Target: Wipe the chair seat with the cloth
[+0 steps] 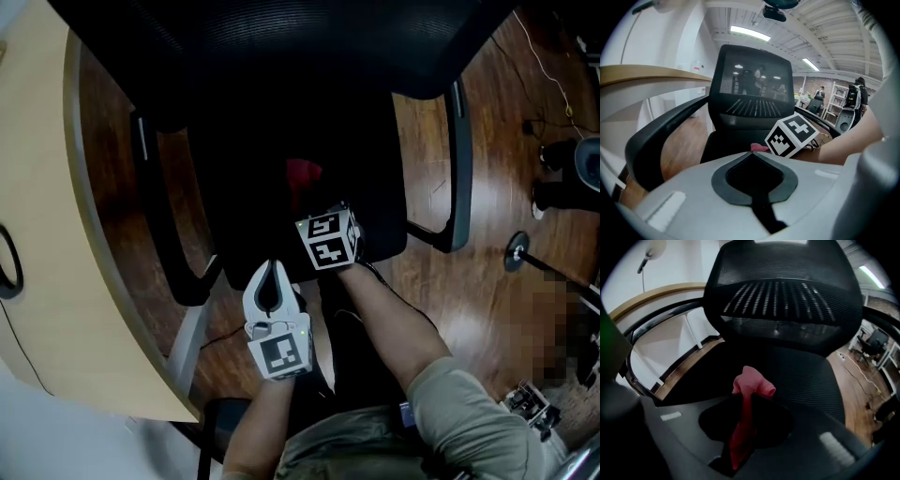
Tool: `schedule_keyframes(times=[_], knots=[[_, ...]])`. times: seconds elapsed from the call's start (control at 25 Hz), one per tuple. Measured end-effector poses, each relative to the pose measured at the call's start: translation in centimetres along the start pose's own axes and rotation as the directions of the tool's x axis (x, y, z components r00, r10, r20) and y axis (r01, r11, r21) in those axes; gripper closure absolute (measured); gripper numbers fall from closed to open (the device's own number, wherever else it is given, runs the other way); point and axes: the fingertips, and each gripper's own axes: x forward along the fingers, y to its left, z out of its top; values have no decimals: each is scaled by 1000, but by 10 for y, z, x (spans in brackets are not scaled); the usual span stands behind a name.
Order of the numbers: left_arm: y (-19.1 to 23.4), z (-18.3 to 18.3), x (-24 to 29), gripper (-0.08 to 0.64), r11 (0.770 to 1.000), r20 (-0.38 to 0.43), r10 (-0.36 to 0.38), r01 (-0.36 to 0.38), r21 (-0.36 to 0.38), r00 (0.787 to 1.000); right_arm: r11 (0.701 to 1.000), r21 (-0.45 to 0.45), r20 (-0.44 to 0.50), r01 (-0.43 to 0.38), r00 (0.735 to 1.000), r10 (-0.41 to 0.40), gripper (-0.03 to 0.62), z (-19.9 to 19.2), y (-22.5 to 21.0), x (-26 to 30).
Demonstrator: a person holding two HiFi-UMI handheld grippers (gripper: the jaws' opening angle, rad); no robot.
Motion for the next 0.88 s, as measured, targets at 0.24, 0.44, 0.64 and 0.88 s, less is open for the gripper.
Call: schedule_keyframes(times=[0.24,0.44,0.64,0.88], knots=[[-60,11,30,555,991,-20,-95,97,88,995,951,209,-31,226,974,-225,535,-38,-122,-36],[-105,15,52,555,986,-31,-117,119,116,993,866,374,-88,331,943,-322,535,-77,-185,-63],[-142,14,70,555,982,-40,-139,143,121,990,789,500,-130,357,932,-339,535,-107,-204,-75],[-149,-8,82,555,979,-62,-165,171,111,984,788,508,-108,349,933,-343,534,-115,-202,-65]])
